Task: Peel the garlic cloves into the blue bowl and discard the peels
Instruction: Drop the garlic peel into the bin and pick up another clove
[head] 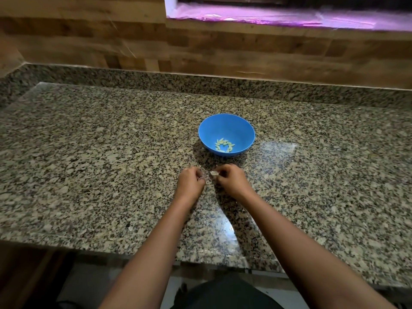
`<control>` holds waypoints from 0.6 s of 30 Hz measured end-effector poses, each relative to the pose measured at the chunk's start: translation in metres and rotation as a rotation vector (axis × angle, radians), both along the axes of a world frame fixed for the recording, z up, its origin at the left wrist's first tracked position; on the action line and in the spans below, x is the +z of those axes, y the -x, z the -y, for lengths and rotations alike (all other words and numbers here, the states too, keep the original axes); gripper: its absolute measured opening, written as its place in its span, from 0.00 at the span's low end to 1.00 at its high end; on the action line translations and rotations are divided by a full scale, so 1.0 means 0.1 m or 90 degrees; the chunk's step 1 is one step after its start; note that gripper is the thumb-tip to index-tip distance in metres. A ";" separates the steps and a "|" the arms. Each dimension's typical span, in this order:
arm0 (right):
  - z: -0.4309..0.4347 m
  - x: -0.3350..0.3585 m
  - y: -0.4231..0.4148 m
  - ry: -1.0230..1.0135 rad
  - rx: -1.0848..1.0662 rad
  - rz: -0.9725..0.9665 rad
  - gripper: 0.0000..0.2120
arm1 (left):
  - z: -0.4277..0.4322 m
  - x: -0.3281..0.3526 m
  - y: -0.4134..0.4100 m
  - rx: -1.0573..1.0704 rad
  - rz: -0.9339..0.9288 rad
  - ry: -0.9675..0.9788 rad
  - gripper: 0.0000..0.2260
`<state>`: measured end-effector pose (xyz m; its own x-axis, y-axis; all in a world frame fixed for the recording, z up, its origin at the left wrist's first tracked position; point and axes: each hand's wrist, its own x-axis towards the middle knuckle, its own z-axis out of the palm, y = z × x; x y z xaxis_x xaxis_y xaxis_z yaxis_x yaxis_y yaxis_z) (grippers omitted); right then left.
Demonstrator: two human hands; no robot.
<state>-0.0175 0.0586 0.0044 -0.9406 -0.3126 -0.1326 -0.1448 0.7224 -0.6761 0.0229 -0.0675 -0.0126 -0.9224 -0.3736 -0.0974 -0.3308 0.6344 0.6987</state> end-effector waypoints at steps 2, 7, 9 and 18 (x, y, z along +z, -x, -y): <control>-0.01 0.01 -0.01 0.015 0.008 0.007 0.15 | 0.01 0.02 -0.04 0.056 -0.013 -0.139 0.04; -0.09 0.07 -0.12 0.174 -0.053 0.054 0.14 | -0.02 0.20 -0.14 0.098 -0.042 -0.696 0.02; -0.16 0.15 -0.19 0.284 -0.086 0.112 0.11 | -0.04 0.23 -0.14 0.078 -0.039 -0.737 0.01; -0.44 0.39 -0.33 0.349 -0.076 0.208 0.09 | -0.30 0.25 -0.09 -0.060 -0.022 -0.655 0.05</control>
